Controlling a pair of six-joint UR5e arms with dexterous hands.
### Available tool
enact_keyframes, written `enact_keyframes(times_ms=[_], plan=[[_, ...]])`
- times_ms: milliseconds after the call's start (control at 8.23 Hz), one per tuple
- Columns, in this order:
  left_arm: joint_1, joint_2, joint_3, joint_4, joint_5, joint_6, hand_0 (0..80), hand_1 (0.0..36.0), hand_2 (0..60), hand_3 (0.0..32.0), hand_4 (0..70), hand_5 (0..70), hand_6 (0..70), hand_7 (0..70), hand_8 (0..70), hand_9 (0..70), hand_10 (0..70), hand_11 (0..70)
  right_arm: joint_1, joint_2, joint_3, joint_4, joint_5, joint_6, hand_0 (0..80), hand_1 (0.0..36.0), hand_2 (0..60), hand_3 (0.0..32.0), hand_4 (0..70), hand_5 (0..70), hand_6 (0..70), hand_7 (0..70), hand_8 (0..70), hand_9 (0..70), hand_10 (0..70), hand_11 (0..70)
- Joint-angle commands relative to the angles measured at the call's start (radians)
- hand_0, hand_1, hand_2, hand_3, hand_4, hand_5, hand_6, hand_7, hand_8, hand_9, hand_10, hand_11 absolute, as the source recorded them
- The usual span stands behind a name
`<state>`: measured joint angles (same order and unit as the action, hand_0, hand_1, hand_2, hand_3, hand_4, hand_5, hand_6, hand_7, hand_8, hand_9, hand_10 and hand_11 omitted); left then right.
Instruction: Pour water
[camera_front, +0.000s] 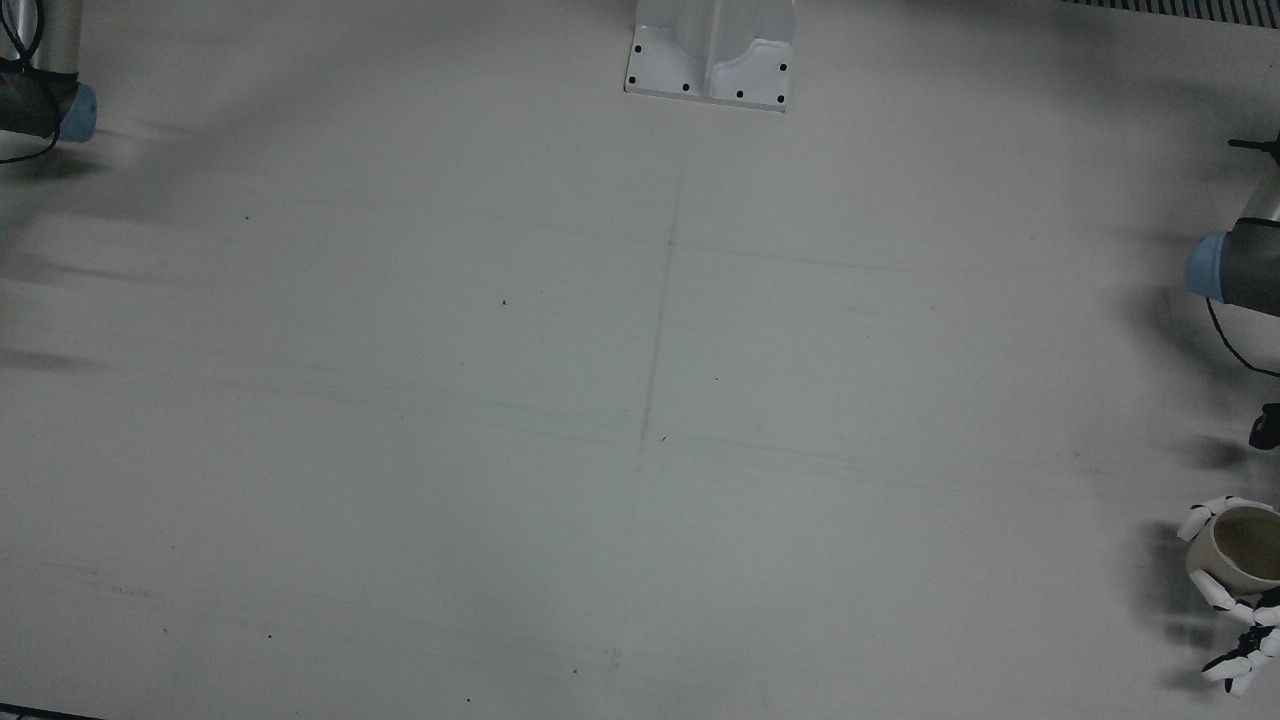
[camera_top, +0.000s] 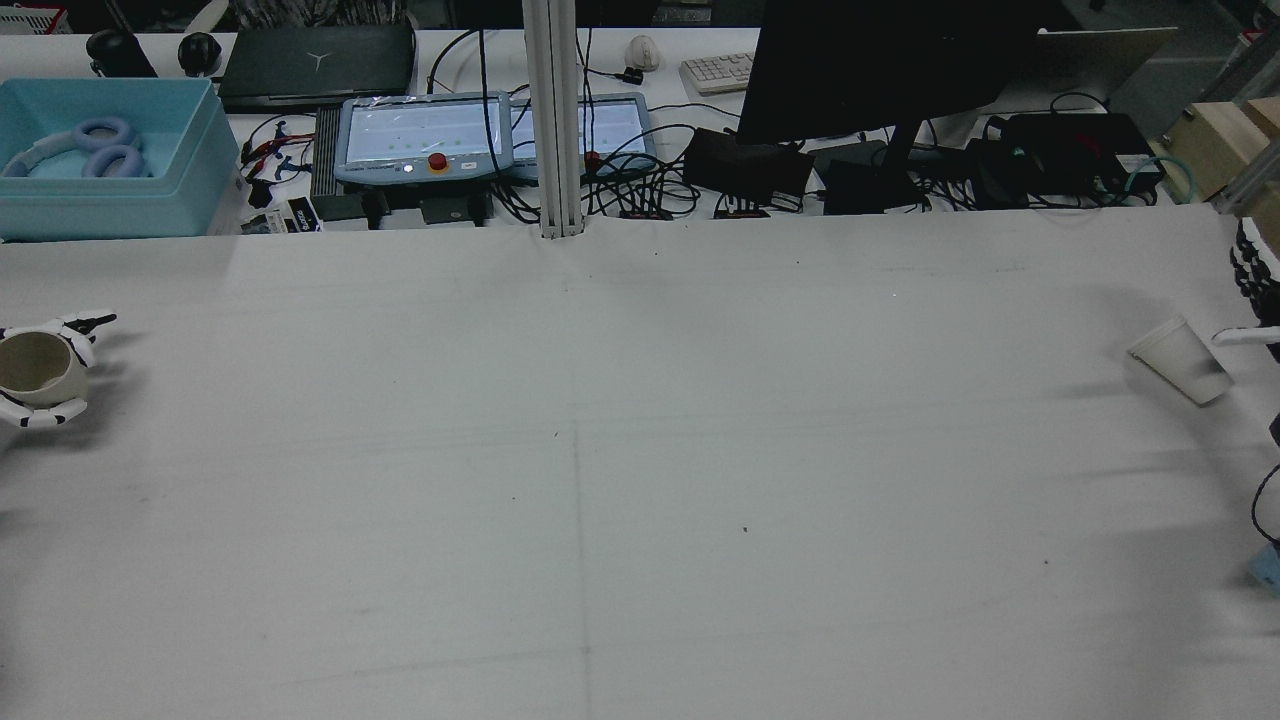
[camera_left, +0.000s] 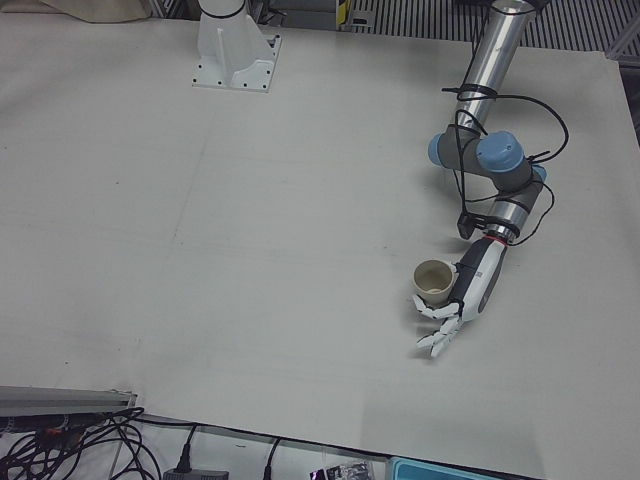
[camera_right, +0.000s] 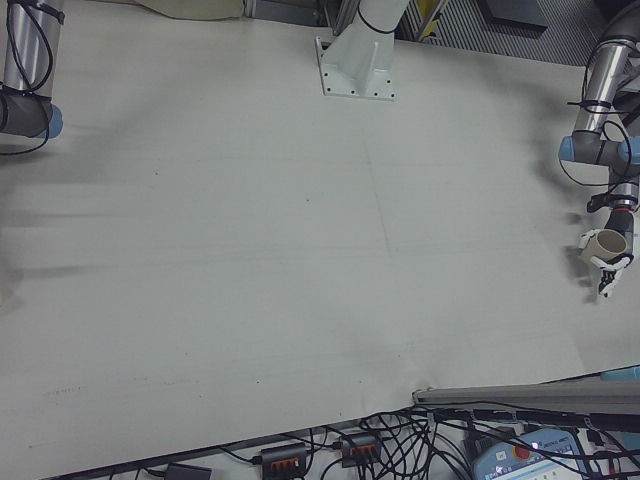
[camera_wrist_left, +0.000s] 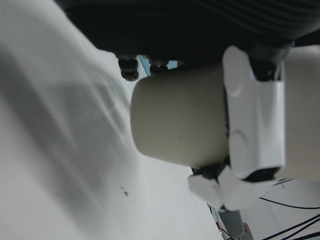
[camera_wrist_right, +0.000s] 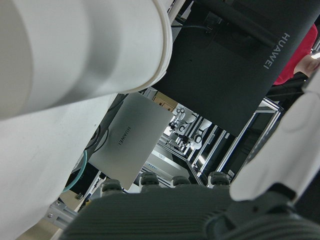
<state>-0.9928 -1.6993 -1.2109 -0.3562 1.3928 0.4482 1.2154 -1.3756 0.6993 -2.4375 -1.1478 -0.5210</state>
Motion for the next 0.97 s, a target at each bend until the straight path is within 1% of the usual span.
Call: enact_keyframes(times_ms=[0, 121, 364, 486, 729, 850], plan=[[0.008, 0.017, 0.002, 0.0, 0.0, 0.003, 51.0, 1.5, 0.0, 0.0, 56.1, 24.2, 10.7, 16.5, 9.2, 3.5, 3.6, 5.2, -0.001, -0.005, 0.005, 0.0, -0.003, 0.006, 43.9, 0.0, 0.0, 18.6, 1.8, 1.4, 0.0, 0.0, 4.7, 0.0, 0.0, 0.0], [0.009, 0.017, 0.001, -0.003, 0.0, 0.012, 50.9, 0.4, 0.0, 0.0, 56.2, 15.5, 10.0, 16.1, 9.1, 3.2, 3.2, 4.5, -0.001, -0.01, 0.005, 0.0, -0.004, 0.009, 44.1, 0.0, 0.0, 20.6, 1.8, 1.3, 0.0, 0.0, 5.1, 0.0, 0.0, 0.0], [0.013, 0.015, 0.002, -0.004, 0.0, 0.02, 50.3, 0.0, 0.0, 0.0, 50.3, 10.3, 9.7, 15.6, 8.9, 2.7, 2.7, 3.8, -0.001, -0.01, 0.008, 0.0, -0.006, 0.024, 44.2, 0.0, 0.0, 22.4, 1.9, 1.5, 0.0, 0.0, 5.5, 0.0, 0.0, 0.0], [0.009, 0.015, 0.002, -0.009, -0.001, 0.026, 50.3, 0.0, 0.0, 0.0, 47.3, 8.8, 9.6, 15.4, 8.8, 2.7, 2.5, 3.7, 0.001, -0.01, 0.008, 0.0, -0.007, 0.03, 44.7, 0.0, 0.0, 22.8, 2.3, 1.7, 0.0, 0.0, 5.5, 0.0, 0.0, 0.0], [0.009, 0.017, 0.001, -0.015, -0.001, 0.024, 50.1, 0.0, 0.0, 0.0, 44.8, 7.7, 9.3, 15.1, 8.8, 2.6, 2.3, 3.3, 0.001, -0.01, 0.026, -0.002, -0.007, 0.033, 45.7, 0.0, 0.0, 22.6, 3.7, 2.5, 0.0, 0.0, 5.8, 0.0, 0.0, 0.0], [0.006, 0.017, -0.001, -0.015, -0.003, 0.014, 50.4, 0.0, 0.0, 0.0, 43.1, 6.8, 9.1, 14.8, 8.9, 2.4, 2.1, 3.1, 0.004, -0.01, 0.034, -0.002, -0.007, 0.033, 46.0, 0.0, 0.0, 23.4, 4.3, 2.9, 0.0, 0.1, 5.9, 0.0, 0.0, 0.0]])
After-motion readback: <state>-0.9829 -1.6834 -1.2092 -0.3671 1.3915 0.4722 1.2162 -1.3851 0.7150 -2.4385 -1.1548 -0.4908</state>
